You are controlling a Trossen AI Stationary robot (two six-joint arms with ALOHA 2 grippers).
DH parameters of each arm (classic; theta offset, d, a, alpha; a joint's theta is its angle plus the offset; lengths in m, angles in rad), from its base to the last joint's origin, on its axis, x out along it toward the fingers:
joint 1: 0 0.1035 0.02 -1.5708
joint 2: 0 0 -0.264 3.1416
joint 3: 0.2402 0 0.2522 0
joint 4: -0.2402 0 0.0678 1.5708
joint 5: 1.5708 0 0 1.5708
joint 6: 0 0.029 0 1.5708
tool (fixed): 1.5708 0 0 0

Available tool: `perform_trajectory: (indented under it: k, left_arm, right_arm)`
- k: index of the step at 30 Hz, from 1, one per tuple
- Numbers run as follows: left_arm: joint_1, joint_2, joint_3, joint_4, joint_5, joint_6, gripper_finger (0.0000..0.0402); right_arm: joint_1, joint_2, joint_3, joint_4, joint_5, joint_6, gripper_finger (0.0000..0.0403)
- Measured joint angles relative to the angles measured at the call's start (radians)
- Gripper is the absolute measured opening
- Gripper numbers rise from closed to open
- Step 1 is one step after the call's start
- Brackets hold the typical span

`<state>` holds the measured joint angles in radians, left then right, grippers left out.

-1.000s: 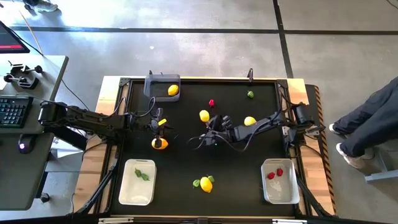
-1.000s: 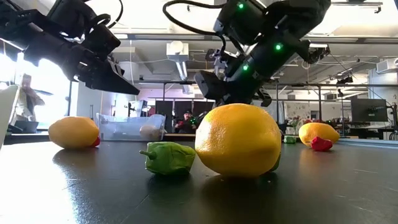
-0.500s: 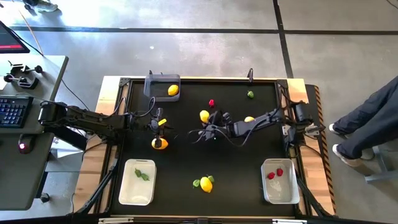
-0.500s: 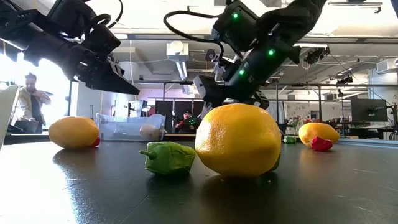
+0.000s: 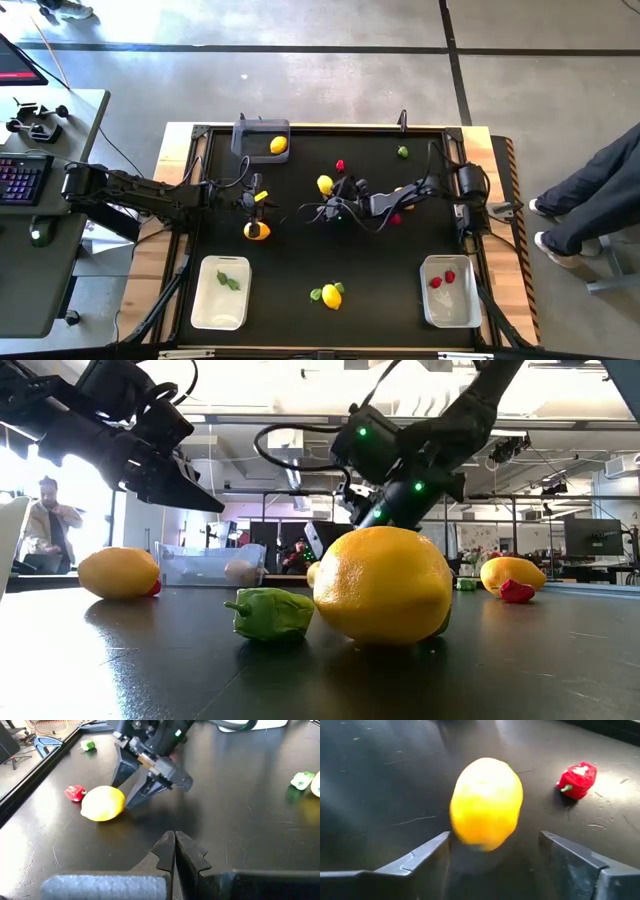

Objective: Sort produce into baskets
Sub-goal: Put the yellow lemon into the black bin

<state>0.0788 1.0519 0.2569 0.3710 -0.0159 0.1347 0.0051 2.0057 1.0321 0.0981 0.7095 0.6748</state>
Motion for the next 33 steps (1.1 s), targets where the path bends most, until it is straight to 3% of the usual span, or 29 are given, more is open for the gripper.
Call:
perform_trajectory:
  k: [6,10,16,22,33]
  left_arm:
    - [0.0,0.0,0.0,0.0,0.0,0.0,0.0]
    - [0.0,0.0,0.0,0.0,0.0,0.0,0.0]
    - [0.0,0.0,0.0,0.0,0.0,0.0,0.0]
    - [0.0,0.0,0.0,0.0,0.0,-0.001,0.0]
    - [0.0,0.0,0.0,-0.007,0.0,-0.001,0.0]
  right_arm:
    - [0.001,0.004,0.001,0.031,0.019,-0.019,0.0212]
    - [0.001,0.004,0.001,0.039,0.019,-0.113,0.0197]
    - [-0.028,0.0,0.001,0.041,-0.038,-0.194,0.023]
    - [-0.079,0.0,0.001,0.046,-0.12,-0.131,0.0272]
    - [-0.068,0.0,0.001,0.067,-0.117,-0.059,0.0277]
